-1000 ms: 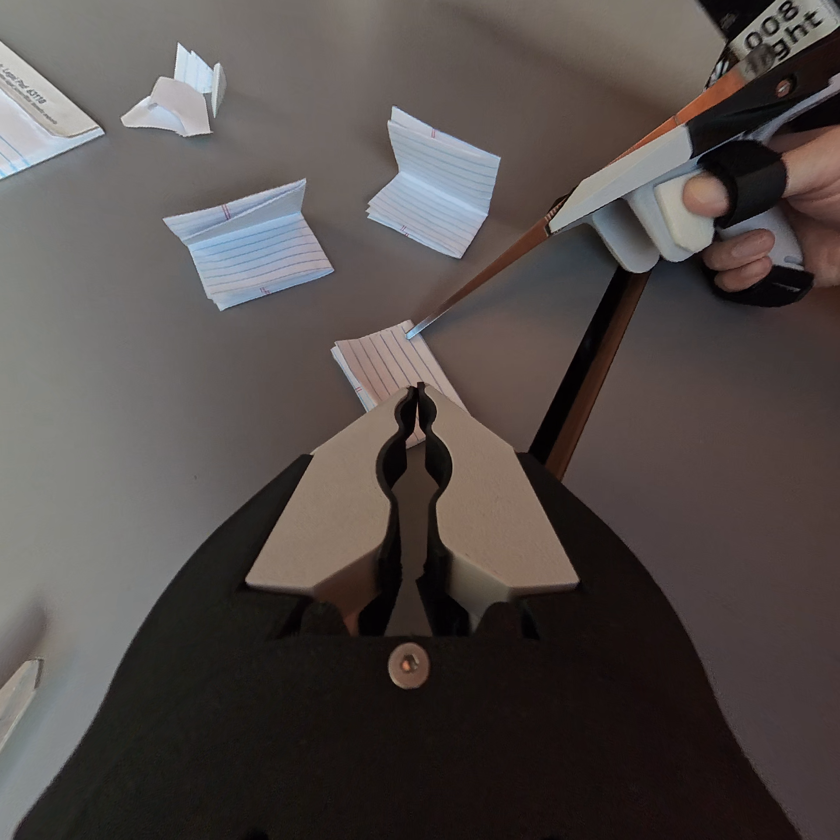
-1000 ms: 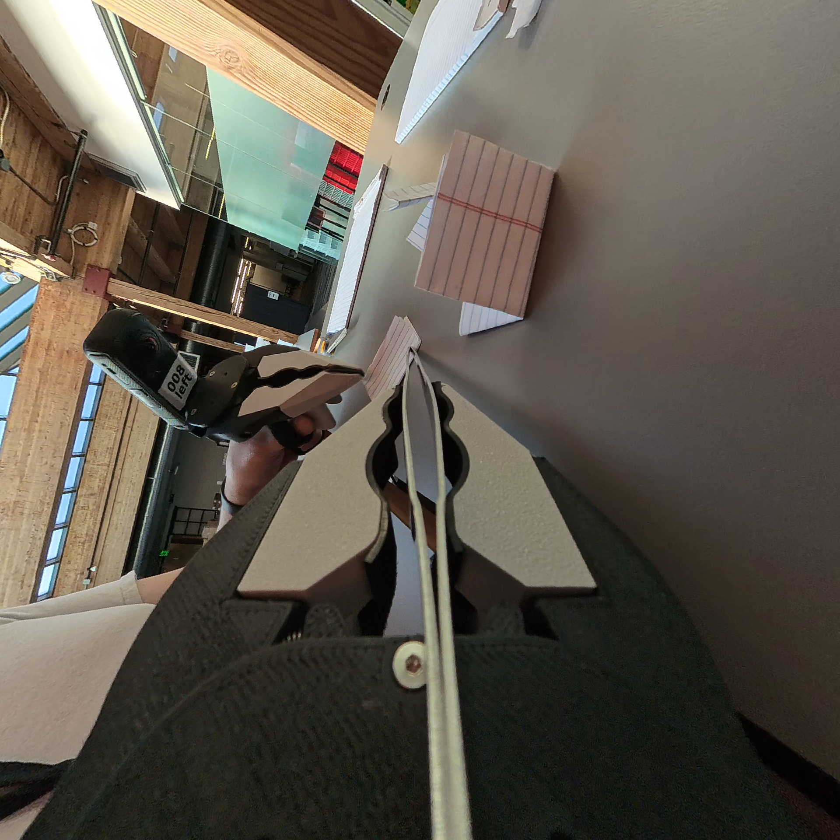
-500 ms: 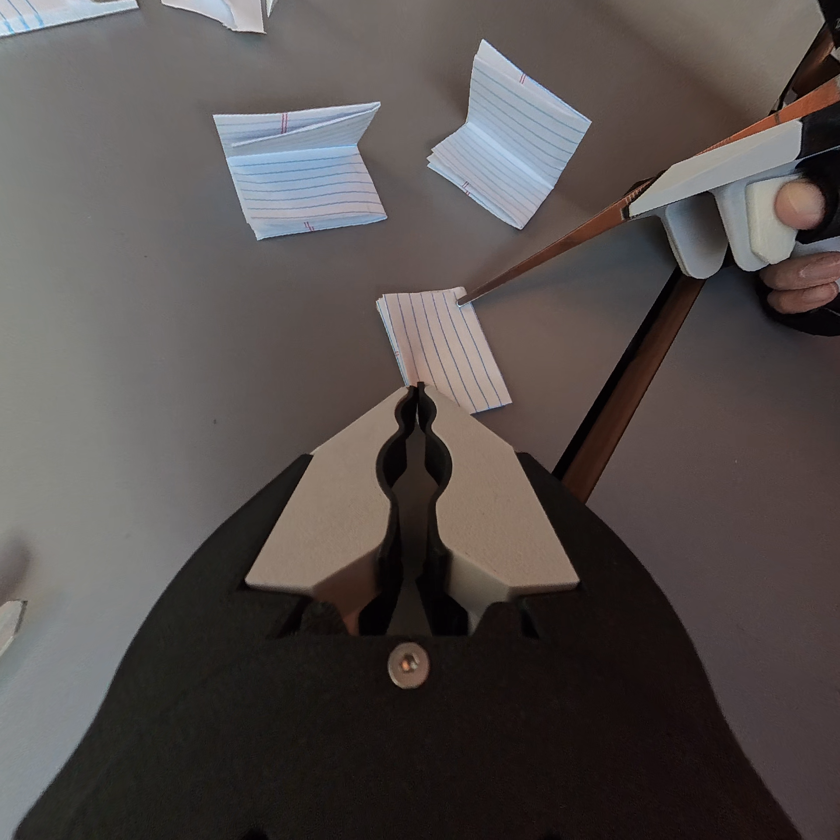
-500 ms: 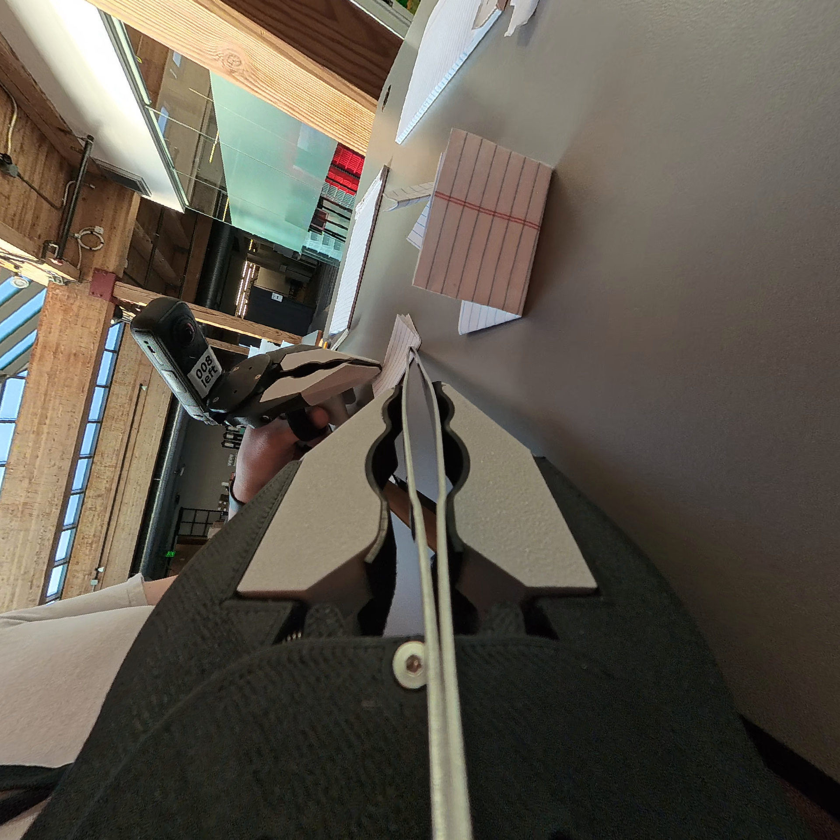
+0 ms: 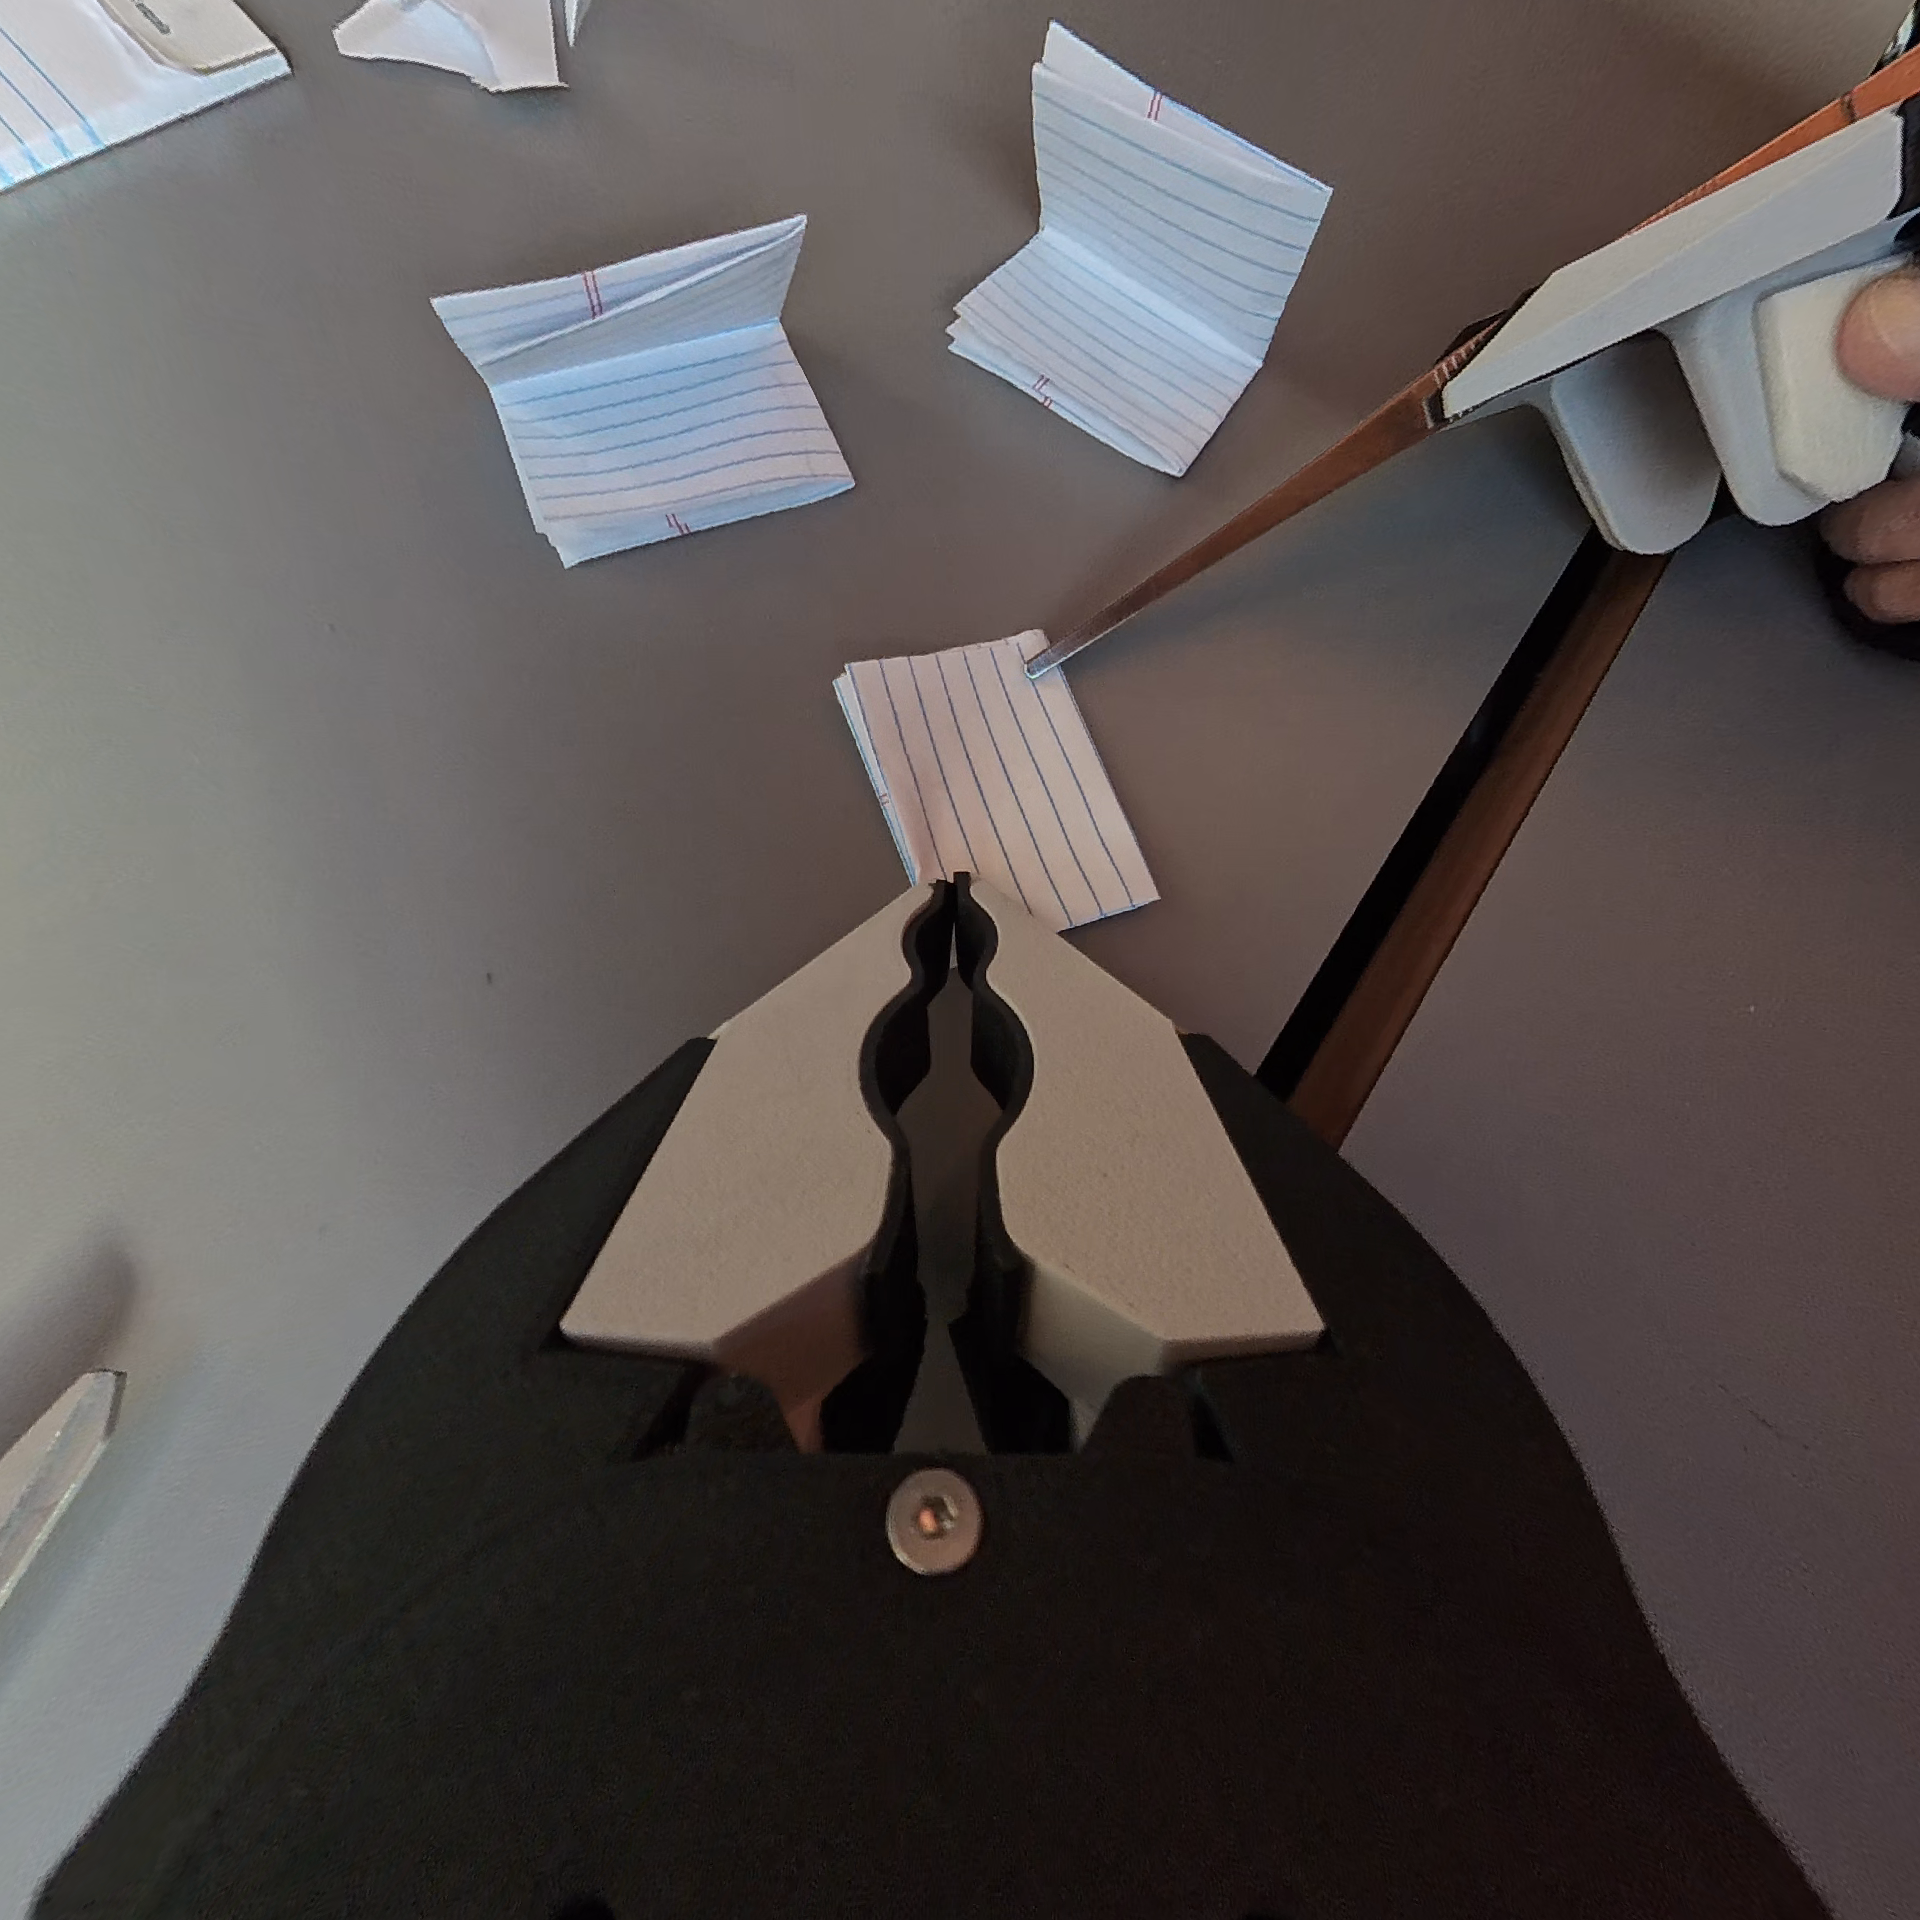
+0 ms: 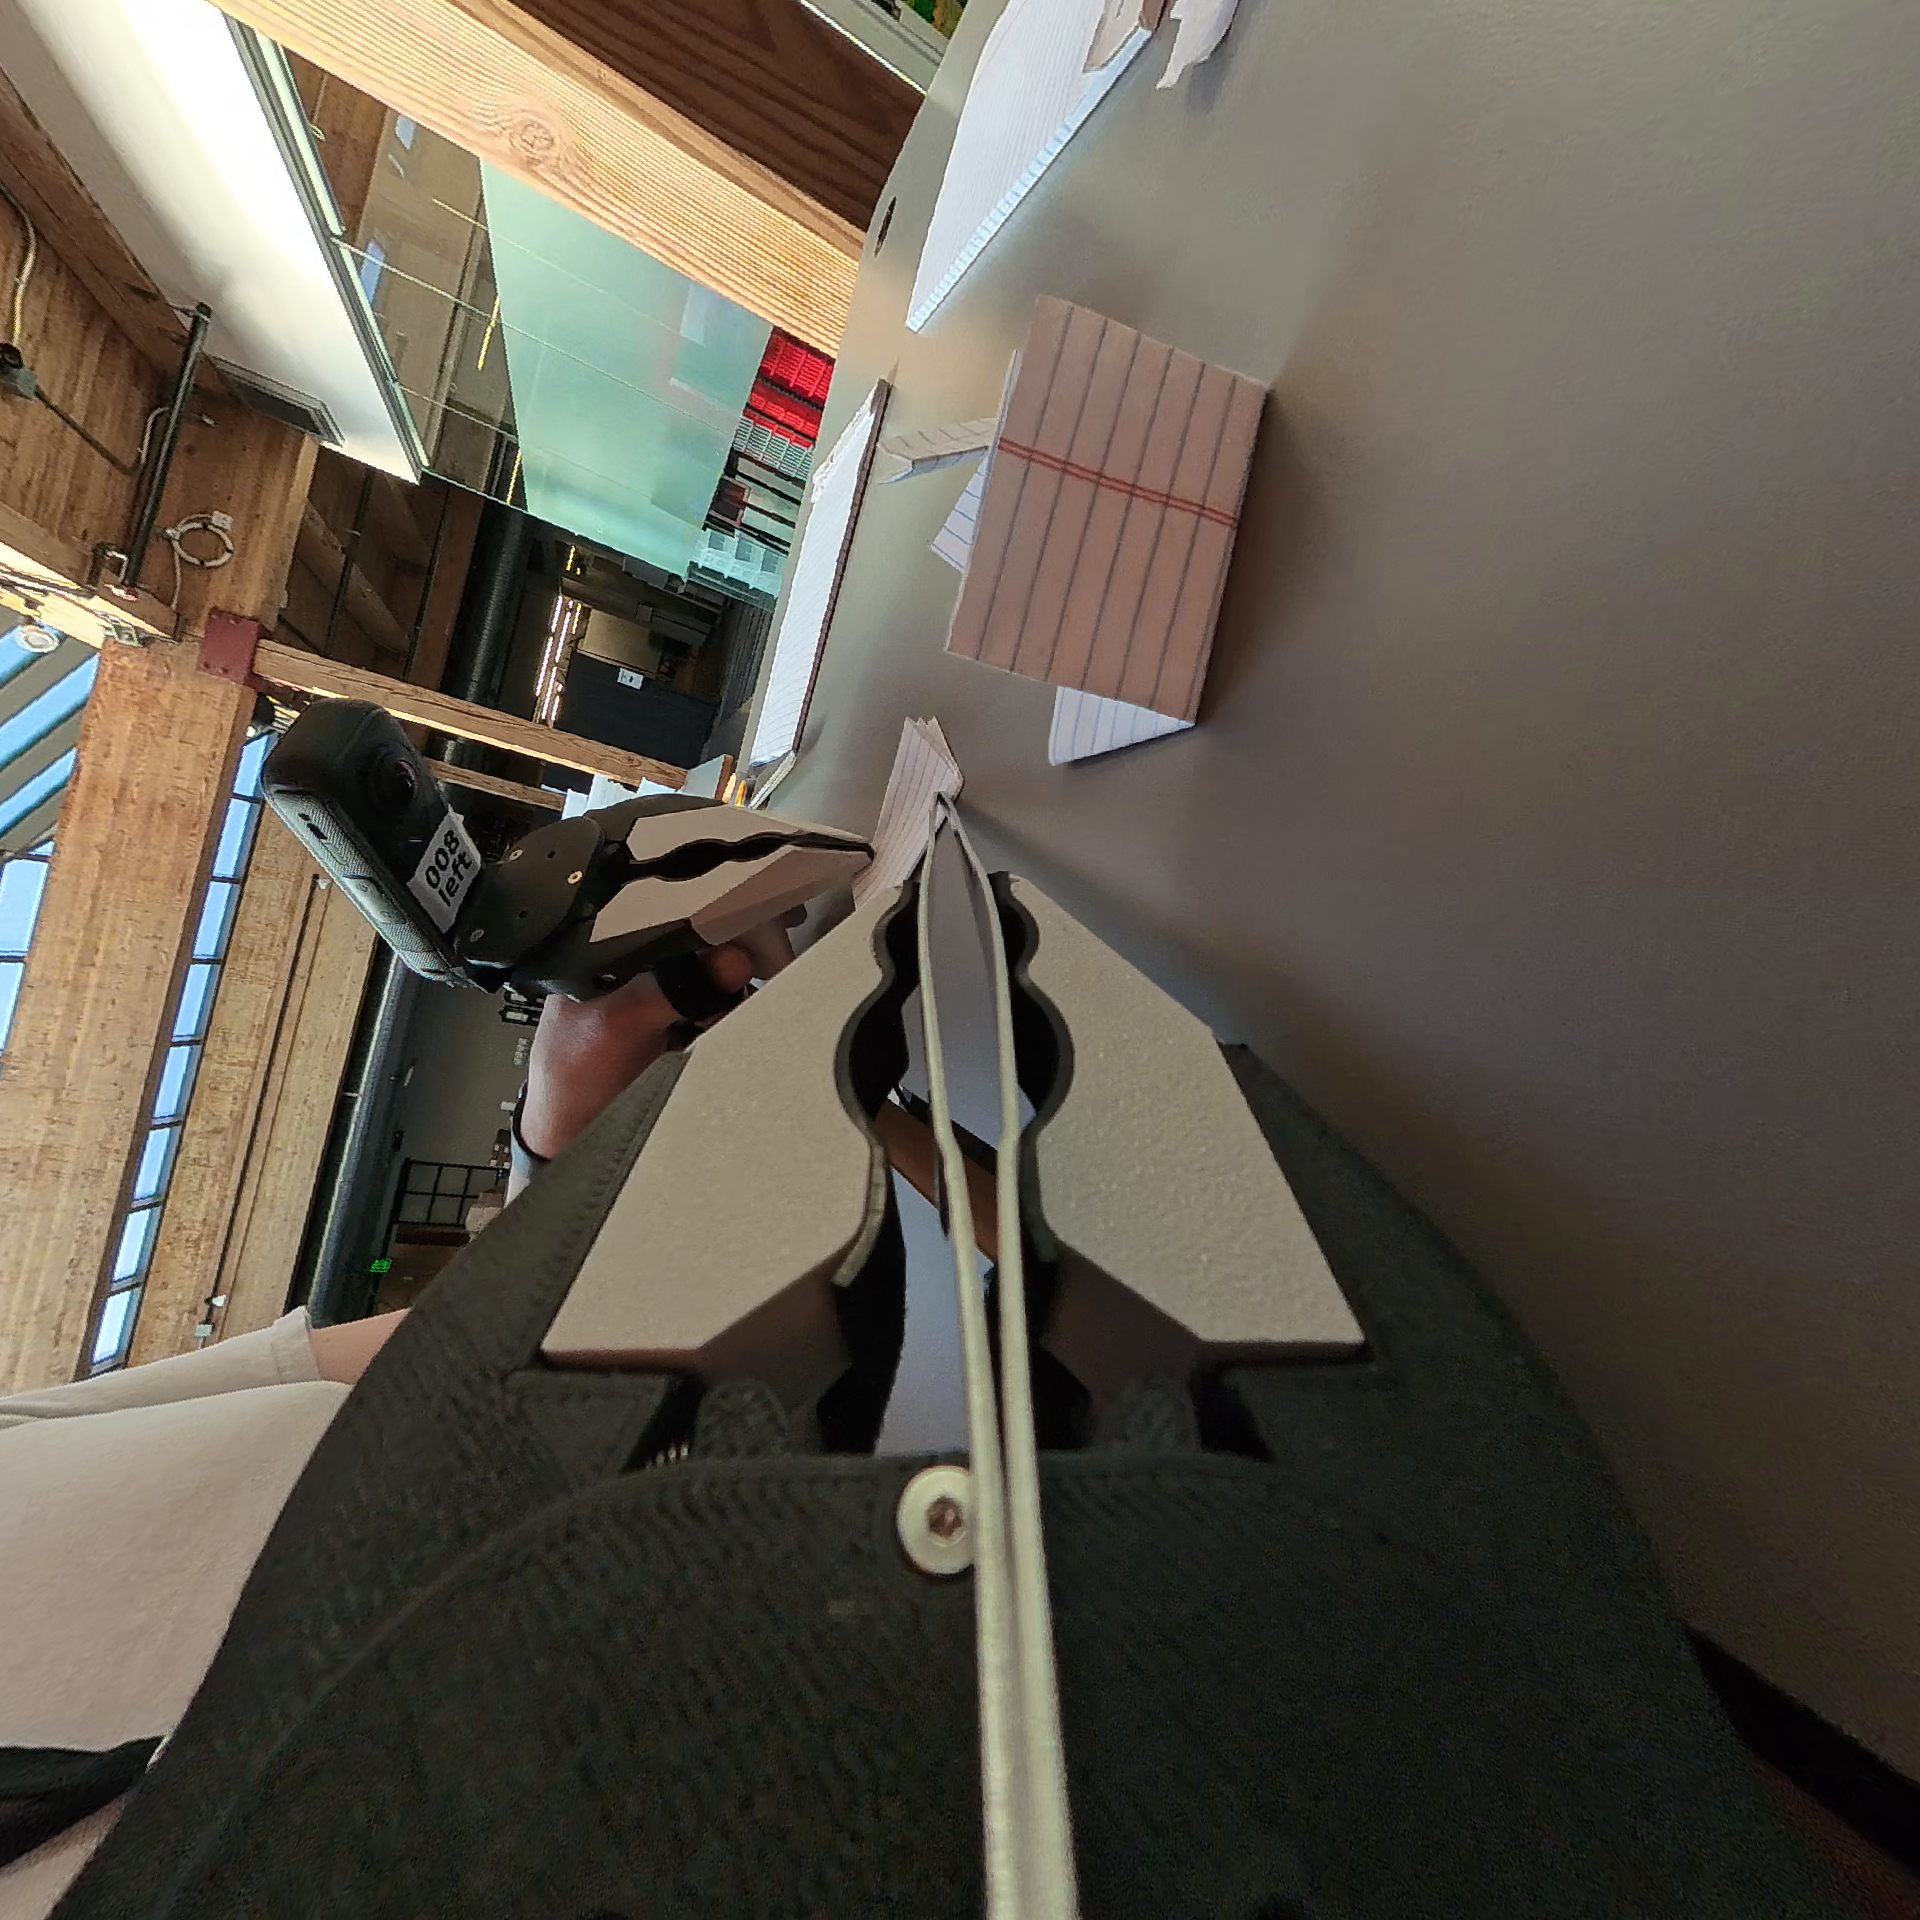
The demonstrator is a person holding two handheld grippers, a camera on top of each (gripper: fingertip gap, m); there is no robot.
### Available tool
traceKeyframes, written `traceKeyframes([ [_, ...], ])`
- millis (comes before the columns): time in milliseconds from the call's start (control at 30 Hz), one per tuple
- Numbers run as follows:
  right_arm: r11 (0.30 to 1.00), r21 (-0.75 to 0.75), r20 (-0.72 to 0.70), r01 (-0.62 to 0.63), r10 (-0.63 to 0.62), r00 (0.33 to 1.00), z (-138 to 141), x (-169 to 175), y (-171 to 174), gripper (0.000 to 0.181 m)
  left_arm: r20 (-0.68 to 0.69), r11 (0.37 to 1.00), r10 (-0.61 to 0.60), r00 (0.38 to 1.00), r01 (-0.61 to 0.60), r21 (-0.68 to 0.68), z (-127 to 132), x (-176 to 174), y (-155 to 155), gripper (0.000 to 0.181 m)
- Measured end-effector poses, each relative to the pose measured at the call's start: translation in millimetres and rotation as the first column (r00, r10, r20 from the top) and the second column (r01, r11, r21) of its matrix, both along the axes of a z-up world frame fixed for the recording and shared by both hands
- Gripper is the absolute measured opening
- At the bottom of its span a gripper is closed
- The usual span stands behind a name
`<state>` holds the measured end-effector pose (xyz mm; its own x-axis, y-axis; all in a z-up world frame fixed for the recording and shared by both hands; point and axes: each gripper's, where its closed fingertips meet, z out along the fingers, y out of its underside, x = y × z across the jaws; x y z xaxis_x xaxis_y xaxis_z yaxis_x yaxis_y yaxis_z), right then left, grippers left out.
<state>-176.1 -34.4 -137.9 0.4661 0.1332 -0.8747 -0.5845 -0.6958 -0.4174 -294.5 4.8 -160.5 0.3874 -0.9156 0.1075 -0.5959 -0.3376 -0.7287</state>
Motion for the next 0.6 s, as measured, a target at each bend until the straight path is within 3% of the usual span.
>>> traceKeyframes([
  [300,1.000,-0.006,-0.013,0.018,-0.018,1.000,1.4,2.2,0.3,0.013,-0.022,0.998,-0.002,1.000,0.003,0.071,-0.3,-0.2,0.1,0.000],
  [467,0.998,-0.007,-0.160,0.057,-0.058,0.985,14.9,4.3,-6.3,0.011,-0.025,0.995,0.006,1.000,-0.004,0.096,-0.4,-0.3,0.2,0.000],
  [600,0.996,-0.039,-0.157,0.083,-0.088,0.984,11.2,9.9,-10.3,0.011,-0.023,0.996,0.007,1.000,-0.005,0.092,-0.3,-0.2,0.1,0.000],
])
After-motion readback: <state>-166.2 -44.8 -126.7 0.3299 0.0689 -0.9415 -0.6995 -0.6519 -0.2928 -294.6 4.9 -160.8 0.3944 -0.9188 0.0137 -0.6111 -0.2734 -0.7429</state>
